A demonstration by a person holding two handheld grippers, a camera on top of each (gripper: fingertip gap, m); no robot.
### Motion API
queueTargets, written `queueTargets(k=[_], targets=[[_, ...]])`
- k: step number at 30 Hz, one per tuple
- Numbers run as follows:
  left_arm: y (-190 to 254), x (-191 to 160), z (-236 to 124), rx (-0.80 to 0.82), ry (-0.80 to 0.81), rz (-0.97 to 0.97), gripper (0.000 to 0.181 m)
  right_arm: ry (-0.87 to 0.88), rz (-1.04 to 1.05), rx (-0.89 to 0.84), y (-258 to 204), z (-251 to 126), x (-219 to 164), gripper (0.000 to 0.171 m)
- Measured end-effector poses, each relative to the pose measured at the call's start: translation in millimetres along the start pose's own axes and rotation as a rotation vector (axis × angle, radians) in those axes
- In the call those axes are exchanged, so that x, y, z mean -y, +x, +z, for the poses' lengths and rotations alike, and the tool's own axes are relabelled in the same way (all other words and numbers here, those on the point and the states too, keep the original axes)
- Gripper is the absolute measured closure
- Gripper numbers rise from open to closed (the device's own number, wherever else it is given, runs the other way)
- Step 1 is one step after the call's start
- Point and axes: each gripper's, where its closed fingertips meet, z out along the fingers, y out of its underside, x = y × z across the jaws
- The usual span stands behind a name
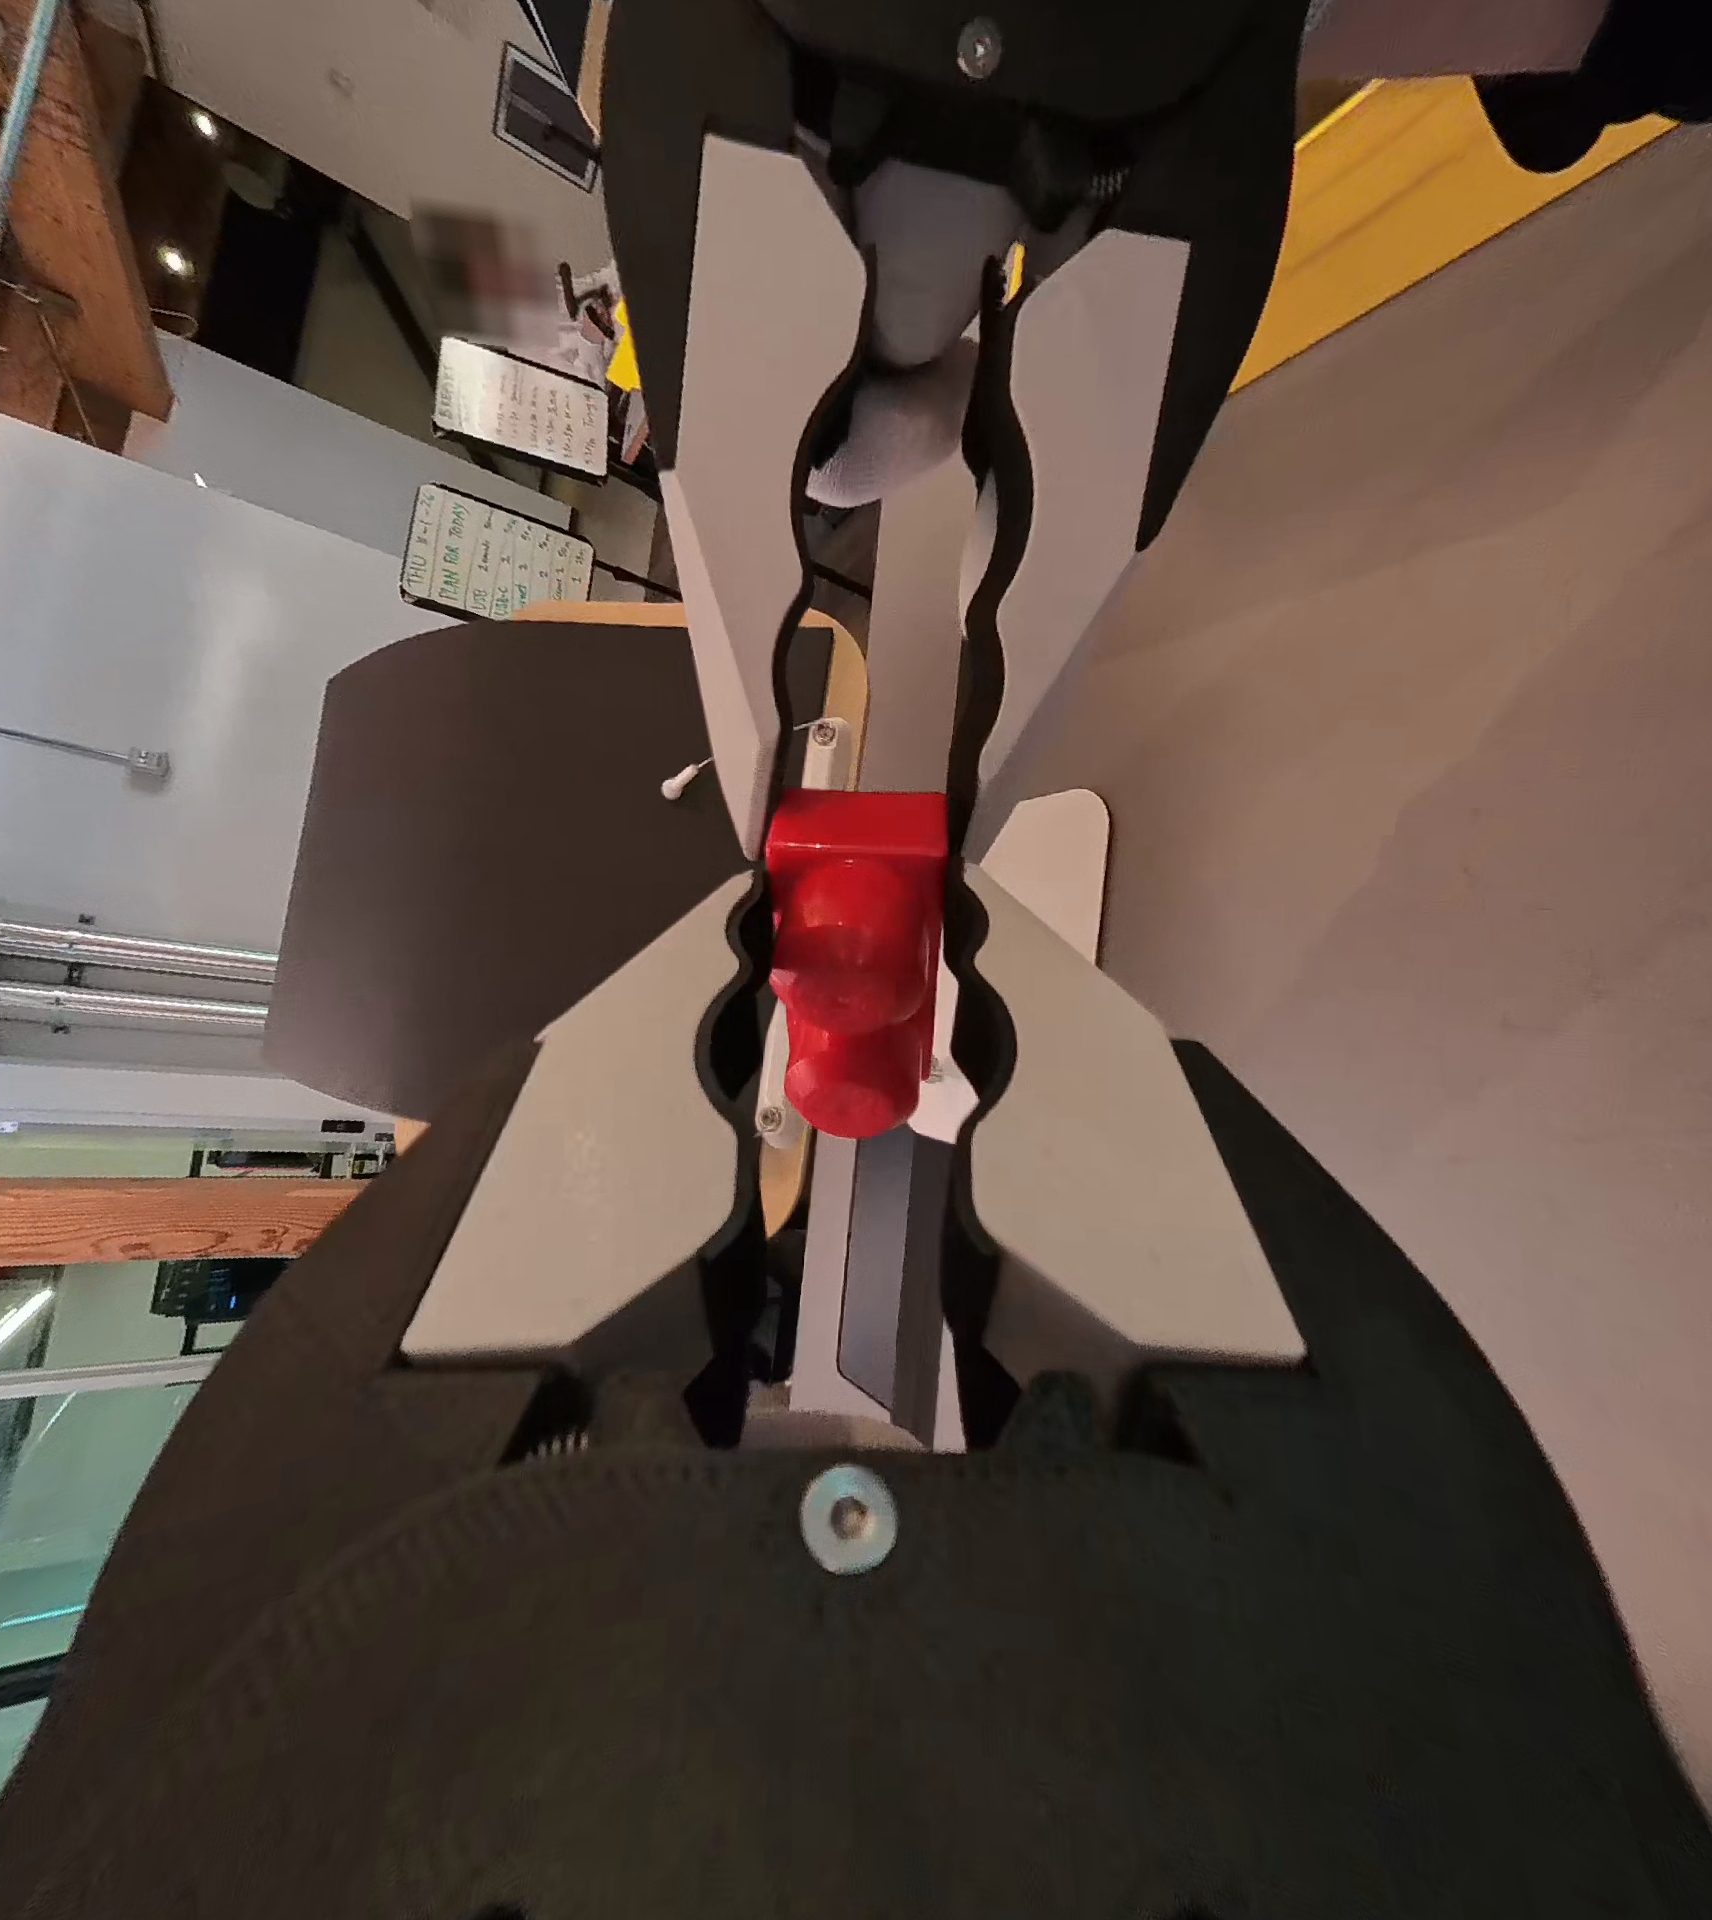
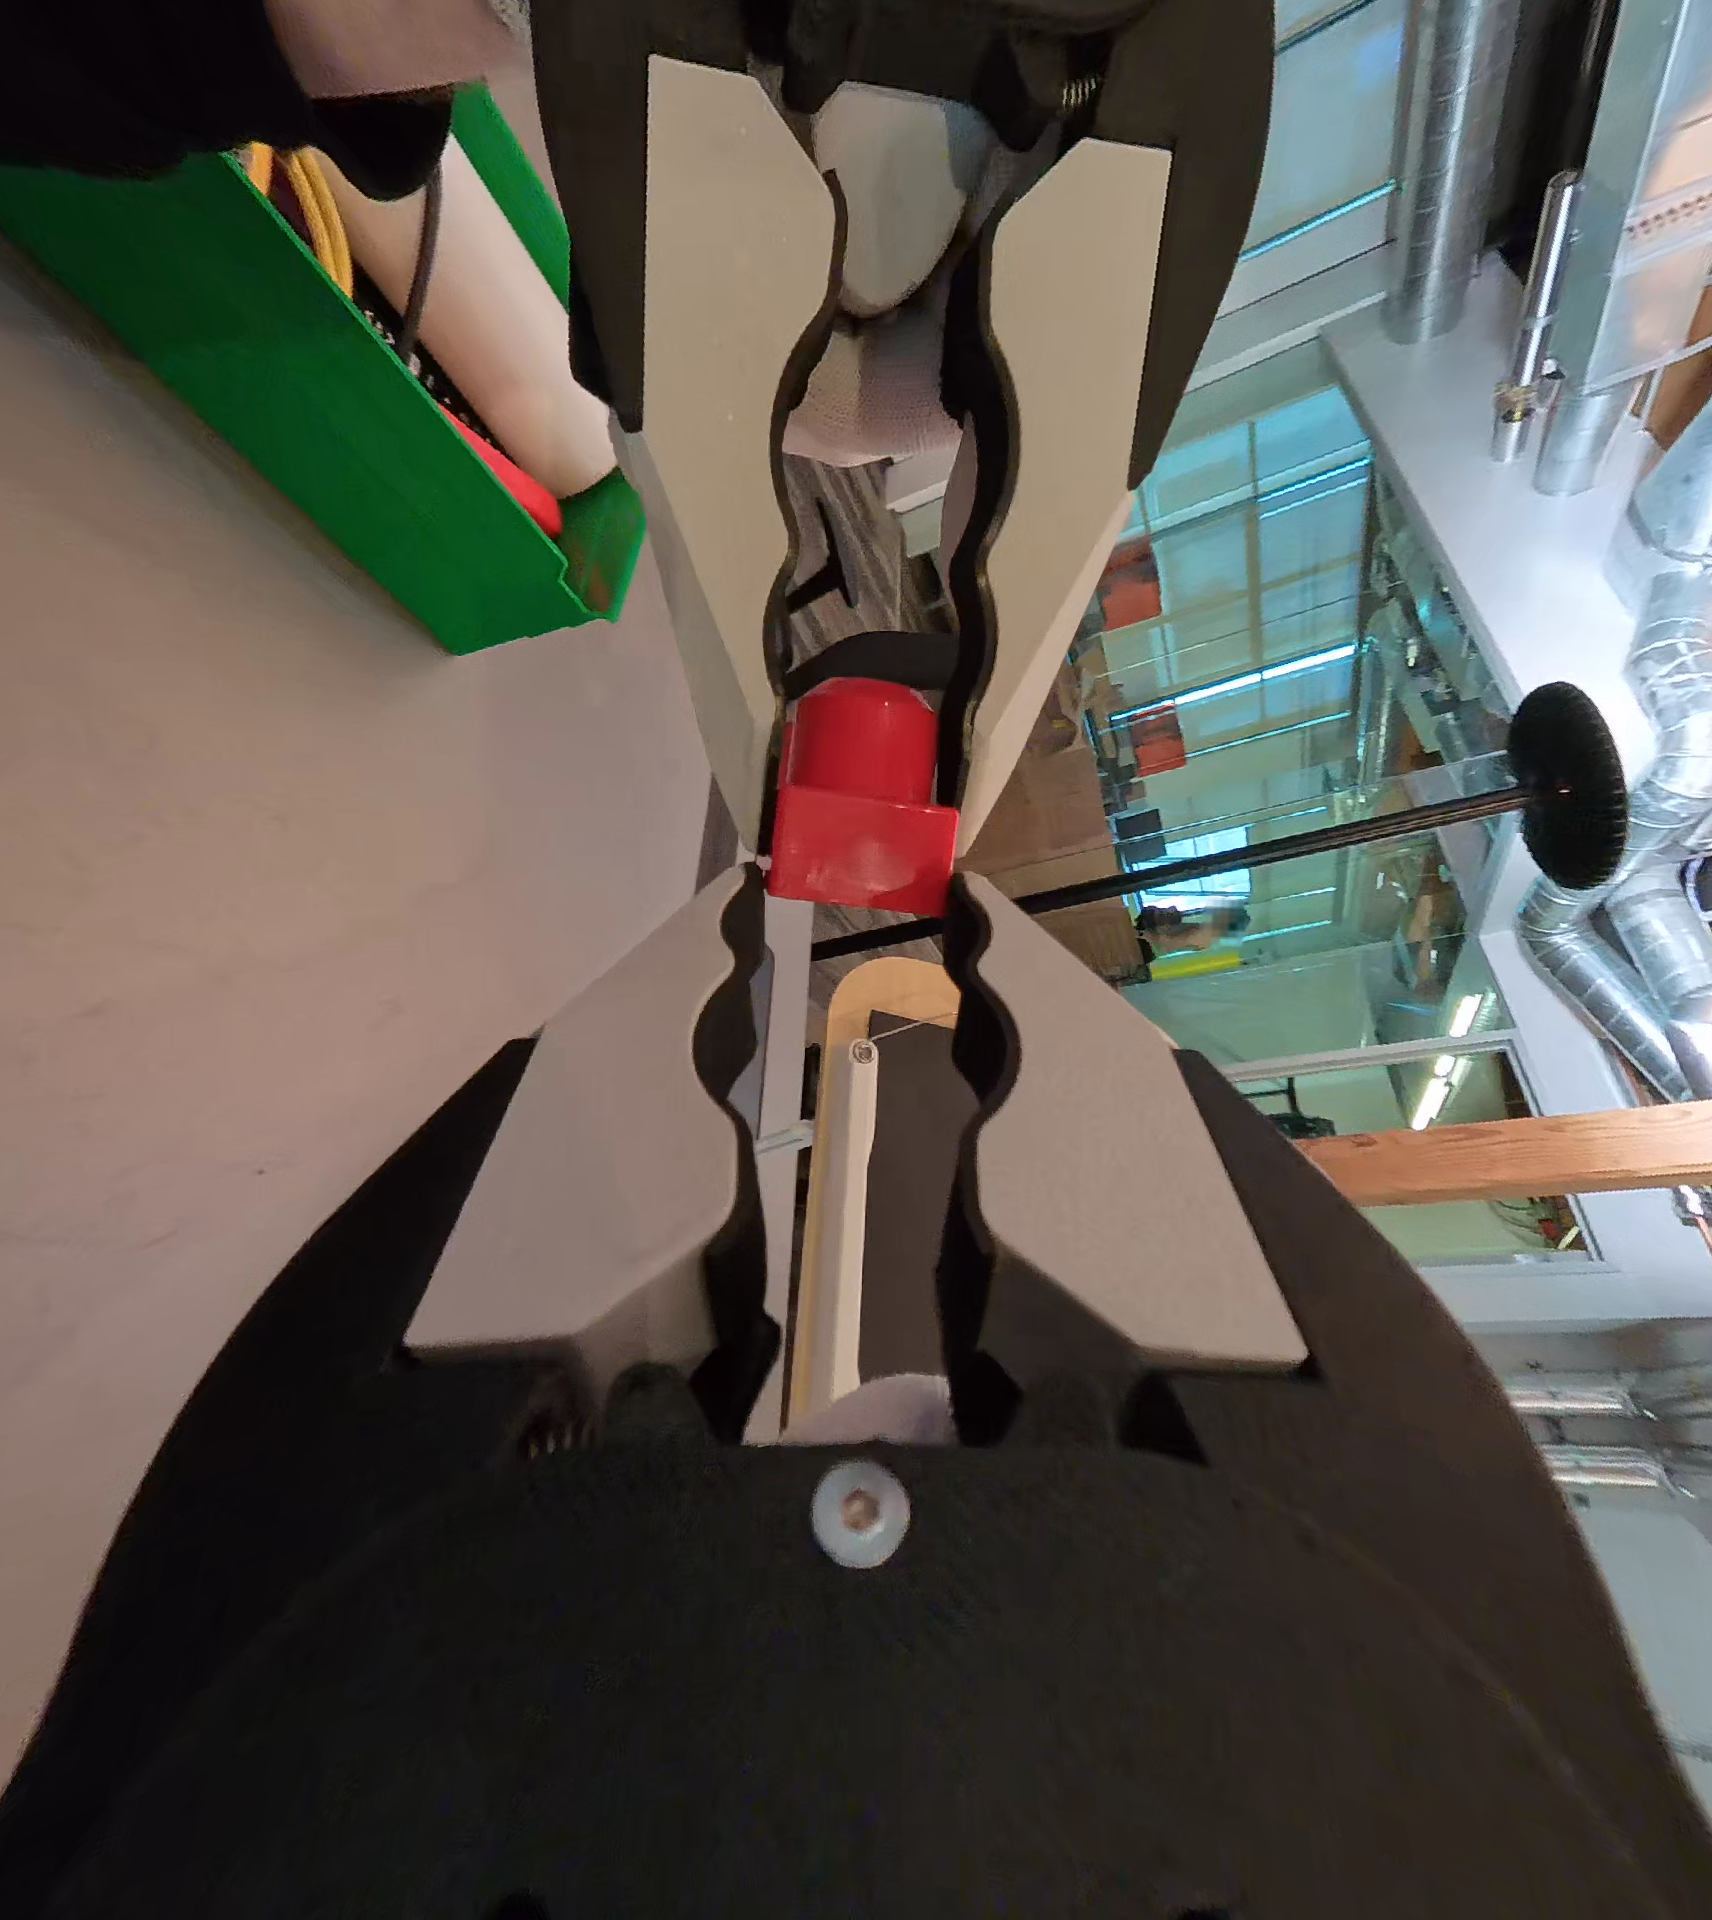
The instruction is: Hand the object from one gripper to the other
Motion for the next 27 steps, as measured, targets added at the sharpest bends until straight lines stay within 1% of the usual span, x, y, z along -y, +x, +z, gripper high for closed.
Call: queueTargets(k=[8, 16, 21, 24, 27], targets=[[3, 0, 2, 0.003, -0.037, 0.025, 0.150, 0.006, 0.042, 0.032, -3, -1, -3, 0.140], [-7, 6, 0, 0.065, -0.008, 0.029, 0.148, 0.042, 0.089, -0.003, 6, -5, -2, 0.140], [-27, 0, -5, 0.158, -0.017, -0.022, 0.128, 0.072, 0.121, -0.041, 16, -11, -3, 0.140], [-32, 2, -9, 0.143, 0.078, -0.099, 0.125, 0.139, 0.165, -0.069, 24, -19, 2, 0.140], [-33, 8, -8, 0.097, 0.206, -0.177, 0.122, 0.262, 0.239, -0.084, 33, -30, 12, 0.140]])
